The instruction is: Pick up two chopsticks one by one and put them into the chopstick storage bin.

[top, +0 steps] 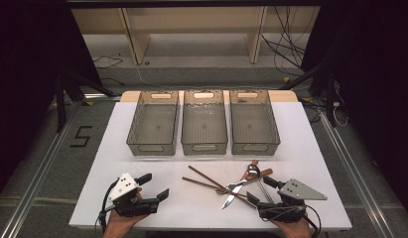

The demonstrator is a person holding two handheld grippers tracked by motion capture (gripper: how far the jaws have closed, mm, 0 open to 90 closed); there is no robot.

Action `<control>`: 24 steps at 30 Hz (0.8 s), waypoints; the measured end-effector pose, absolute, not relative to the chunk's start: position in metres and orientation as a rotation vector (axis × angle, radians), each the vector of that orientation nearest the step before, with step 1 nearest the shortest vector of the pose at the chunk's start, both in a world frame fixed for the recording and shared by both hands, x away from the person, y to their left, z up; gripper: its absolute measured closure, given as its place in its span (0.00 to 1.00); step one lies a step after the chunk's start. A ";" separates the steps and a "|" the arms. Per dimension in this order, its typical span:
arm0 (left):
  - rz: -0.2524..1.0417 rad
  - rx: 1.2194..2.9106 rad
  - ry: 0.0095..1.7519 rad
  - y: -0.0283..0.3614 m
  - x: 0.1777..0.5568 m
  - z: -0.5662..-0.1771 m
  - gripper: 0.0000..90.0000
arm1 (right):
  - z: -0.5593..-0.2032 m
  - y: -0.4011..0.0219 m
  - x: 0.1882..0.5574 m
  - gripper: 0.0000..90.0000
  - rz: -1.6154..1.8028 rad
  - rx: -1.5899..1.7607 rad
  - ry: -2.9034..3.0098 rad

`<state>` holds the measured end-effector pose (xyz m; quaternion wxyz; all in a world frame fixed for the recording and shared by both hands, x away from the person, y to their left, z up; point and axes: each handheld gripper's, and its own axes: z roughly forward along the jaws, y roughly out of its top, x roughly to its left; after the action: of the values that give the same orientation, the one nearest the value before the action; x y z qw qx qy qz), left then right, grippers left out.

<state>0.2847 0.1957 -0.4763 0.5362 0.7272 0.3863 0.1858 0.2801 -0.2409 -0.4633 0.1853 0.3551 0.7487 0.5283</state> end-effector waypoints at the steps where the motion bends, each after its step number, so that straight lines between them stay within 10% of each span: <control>1: 0.440 1.731 0.921 0.195 0.285 -0.476 0.18 | -0.463 -0.241 0.280 0.23 1.487 1.002 2.111; 24: 0.439 1.736 0.926 0.195 0.285 -0.477 0.18 | -0.433 -0.224 0.298 0.30 1.332 0.886 2.324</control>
<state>0.2852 0.1949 -0.4771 0.5338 0.7282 0.3884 0.1843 0.2985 -0.2240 -0.4334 0.1593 0.3100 0.8133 0.4659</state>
